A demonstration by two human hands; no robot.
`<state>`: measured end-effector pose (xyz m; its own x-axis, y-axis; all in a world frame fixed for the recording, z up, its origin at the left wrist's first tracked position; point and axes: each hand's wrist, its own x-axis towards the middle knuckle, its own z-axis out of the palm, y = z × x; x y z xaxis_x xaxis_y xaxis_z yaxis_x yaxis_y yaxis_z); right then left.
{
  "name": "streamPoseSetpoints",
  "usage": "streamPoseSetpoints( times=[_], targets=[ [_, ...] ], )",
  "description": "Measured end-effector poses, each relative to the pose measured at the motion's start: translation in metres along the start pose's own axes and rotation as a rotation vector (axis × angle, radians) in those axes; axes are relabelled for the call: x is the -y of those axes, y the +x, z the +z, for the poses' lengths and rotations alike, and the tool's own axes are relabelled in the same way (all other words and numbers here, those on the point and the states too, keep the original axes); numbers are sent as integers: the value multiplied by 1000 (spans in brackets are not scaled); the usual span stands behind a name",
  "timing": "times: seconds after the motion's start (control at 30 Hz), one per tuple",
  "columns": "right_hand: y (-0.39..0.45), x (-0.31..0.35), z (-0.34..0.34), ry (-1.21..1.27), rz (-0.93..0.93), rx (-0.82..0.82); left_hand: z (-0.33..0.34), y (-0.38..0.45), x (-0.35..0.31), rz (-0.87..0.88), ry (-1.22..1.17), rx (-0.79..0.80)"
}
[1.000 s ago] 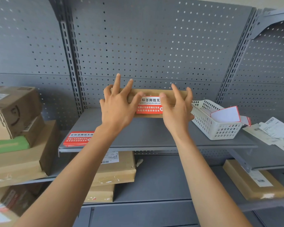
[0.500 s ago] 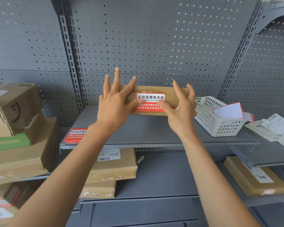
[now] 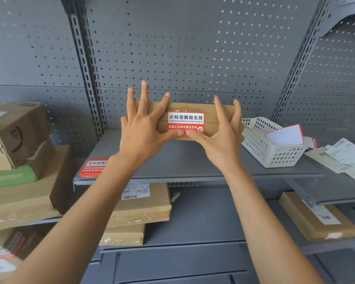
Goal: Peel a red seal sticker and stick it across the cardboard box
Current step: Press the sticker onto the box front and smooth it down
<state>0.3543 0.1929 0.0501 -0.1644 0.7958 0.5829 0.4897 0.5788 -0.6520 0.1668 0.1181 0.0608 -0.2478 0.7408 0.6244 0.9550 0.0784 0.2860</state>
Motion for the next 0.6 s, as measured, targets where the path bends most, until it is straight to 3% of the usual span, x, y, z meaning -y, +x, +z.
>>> streamPoseSetpoints(
  times=[0.6],
  targets=[
    [3,-23,-11,129,-87,111,-8,-4,26,143,-66,61]
  ],
)
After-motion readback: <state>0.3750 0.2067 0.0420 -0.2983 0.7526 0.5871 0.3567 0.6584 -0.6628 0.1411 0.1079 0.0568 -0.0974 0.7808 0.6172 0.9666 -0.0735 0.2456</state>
